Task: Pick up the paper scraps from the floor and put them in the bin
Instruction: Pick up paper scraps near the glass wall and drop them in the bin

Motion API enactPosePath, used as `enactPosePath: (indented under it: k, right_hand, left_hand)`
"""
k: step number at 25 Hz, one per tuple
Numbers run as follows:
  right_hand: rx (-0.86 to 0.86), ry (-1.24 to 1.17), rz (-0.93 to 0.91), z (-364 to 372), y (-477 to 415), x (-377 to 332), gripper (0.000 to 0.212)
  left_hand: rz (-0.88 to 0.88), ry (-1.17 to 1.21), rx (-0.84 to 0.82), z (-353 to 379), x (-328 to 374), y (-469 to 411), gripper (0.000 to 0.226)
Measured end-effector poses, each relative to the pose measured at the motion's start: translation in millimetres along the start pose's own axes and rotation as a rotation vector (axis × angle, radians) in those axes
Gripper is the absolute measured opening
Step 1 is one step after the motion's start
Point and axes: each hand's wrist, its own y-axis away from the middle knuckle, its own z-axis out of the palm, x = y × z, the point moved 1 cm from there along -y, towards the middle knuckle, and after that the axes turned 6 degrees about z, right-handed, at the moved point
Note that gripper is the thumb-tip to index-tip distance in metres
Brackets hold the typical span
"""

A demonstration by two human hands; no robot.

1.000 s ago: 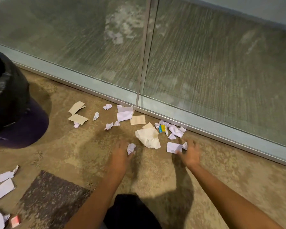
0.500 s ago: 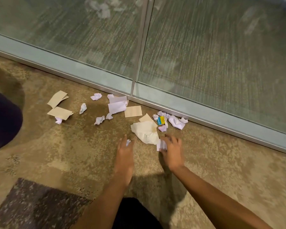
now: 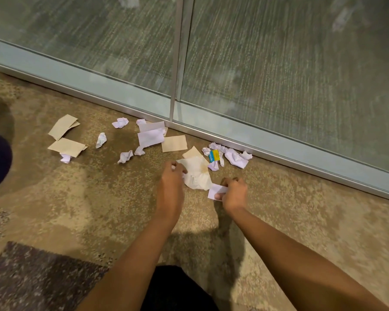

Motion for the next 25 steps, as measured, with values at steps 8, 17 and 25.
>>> enactPosePath:
  k: [8, 17, 25]
  right_hand:
    - [-0.077, -0.054, 0.093, 4.3, -15.5, -3.1, 0.029]
    - [-0.071, -0.155, 0.11, 8.3, -21.1, -1.3, 0.033]
    - [-0.065, -0.186, 0.144, 10.0, -22.9, 2.4, 0.036]
  left_hand:
    - [0.224, -0.399, -0.27, 20.7, 16.8, -16.0, 0.09]
    - [0.322, -0.565, -0.368, 26.7, 32.7, -49.7, 0.066]
    - [0.14, -0.054, 0.017, 2.1, 11.0, -39.6, 0.024]
